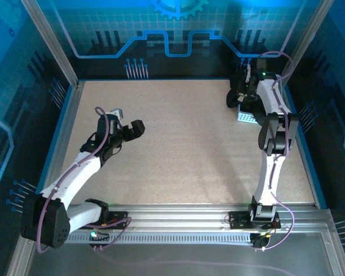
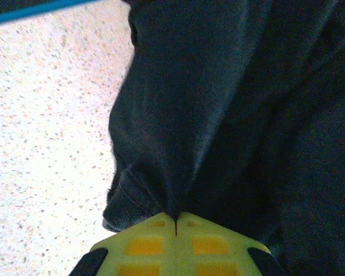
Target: Fold the inside-out t-shirt
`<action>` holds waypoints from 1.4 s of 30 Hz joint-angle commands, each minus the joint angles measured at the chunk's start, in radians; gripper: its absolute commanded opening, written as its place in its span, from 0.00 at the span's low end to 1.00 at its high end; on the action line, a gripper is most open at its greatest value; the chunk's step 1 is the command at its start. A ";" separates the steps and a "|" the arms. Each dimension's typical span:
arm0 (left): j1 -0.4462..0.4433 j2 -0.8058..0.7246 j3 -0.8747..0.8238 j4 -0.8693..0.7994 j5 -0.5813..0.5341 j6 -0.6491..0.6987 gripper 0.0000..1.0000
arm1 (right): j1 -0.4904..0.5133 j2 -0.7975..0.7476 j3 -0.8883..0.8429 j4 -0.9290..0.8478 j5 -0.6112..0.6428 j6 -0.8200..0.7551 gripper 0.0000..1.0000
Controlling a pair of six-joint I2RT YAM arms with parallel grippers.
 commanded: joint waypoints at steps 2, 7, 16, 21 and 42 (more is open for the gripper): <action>-0.008 -0.005 0.021 -0.010 0.018 0.012 0.99 | 0.041 -0.204 0.008 0.007 0.043 -0.023 0.00; -0.009 0.000 0.033 -0.018 0.033 0.004 0.99 | 0.077 -0.356 0.016 0.018 0.080 -0.026 0.00; -0.021 -0.024 0.070 -0.038 0.063 0.006 0.99 | 0.162 -0.557 0.221 -0.018 -0.011 0.007 0.00; -0.030 -0.031 0.095 -0.038 0.091 0.004 0.99 | 0.262 -0.522 0.516 -0.117 0.007 -0.043 0.00; -0.106 -0.235 0.120 -0.034 0.089 0.033 0.99 | 1.093 -0.379 1.012 -0.286 0.503 -0.593 0.00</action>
